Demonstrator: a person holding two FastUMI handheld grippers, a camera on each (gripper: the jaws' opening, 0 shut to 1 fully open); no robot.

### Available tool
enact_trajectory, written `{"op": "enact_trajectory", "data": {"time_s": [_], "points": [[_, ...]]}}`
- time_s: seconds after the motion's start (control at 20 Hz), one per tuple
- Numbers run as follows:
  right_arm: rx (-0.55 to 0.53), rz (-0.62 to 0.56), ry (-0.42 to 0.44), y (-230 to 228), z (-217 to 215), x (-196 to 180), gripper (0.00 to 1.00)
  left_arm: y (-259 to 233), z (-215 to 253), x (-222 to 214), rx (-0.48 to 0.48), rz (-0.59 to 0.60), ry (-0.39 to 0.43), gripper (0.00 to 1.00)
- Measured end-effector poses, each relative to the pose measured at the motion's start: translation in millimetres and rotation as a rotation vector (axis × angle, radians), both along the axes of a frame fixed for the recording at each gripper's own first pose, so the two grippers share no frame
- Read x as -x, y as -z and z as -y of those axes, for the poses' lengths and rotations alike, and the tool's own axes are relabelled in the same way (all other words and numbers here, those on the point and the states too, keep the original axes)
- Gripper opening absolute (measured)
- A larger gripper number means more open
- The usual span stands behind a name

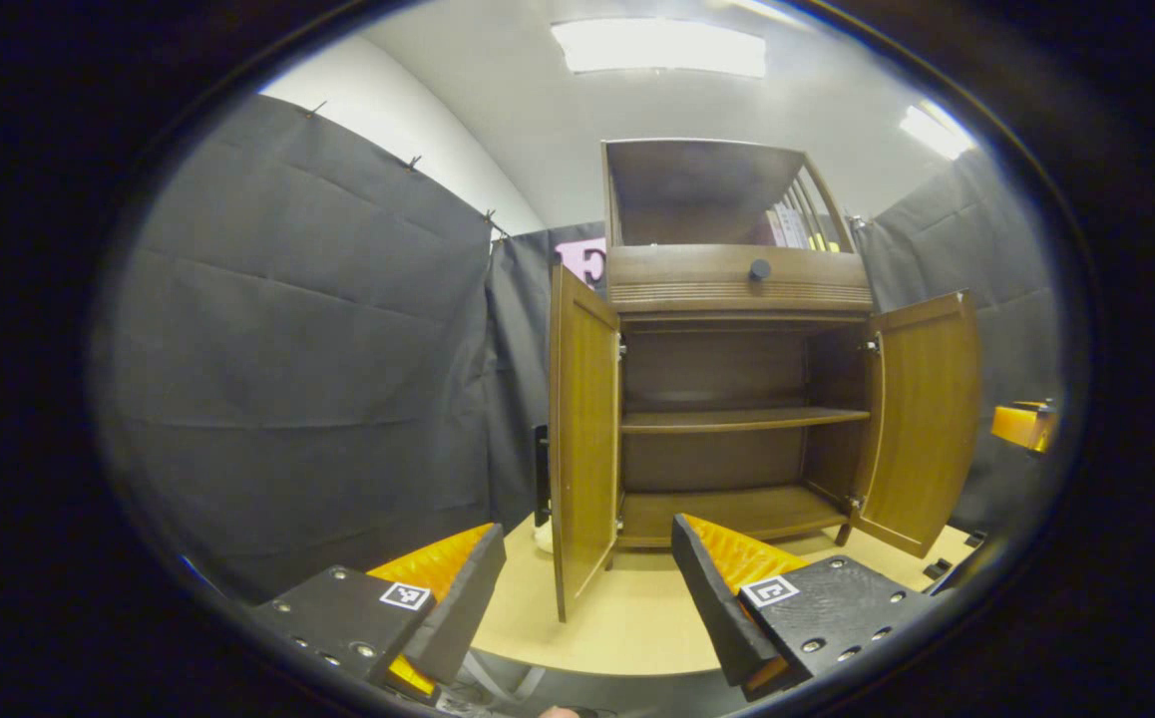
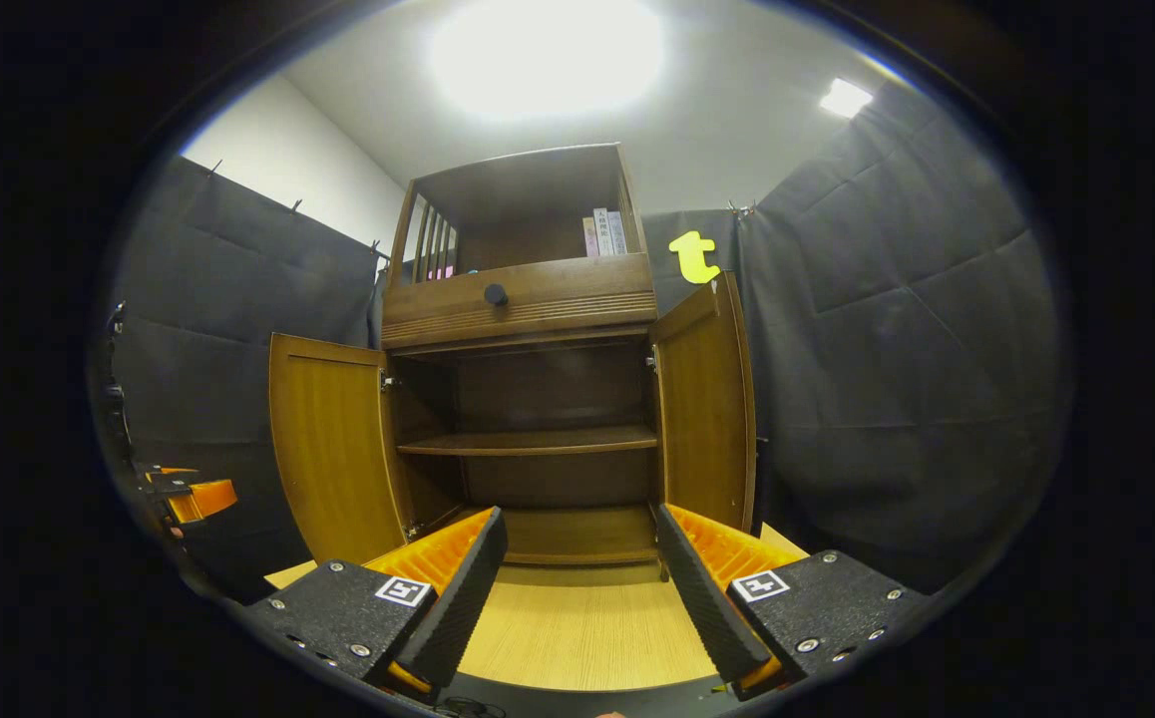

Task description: Open the right door of the double-door shoe cabinet with the right hand, and open the left door with the left hand.

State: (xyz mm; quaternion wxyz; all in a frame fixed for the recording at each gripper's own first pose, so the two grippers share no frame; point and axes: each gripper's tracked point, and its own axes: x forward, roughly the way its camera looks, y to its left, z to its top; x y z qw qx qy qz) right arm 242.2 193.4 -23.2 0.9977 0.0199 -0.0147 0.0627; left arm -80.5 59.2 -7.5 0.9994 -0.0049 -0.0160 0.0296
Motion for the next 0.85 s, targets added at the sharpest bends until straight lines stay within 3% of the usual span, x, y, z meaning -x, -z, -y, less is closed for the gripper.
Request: {"op": "enact_trajectory", "data": {"time_s": [0.85], "points": [[0.012, 0.001, 0.019, 1.0, -1.7, -5.3, 0.94, -2.9, -4.5, -1.5, -0.007, 0.016, -0.005, 1.00]]}}
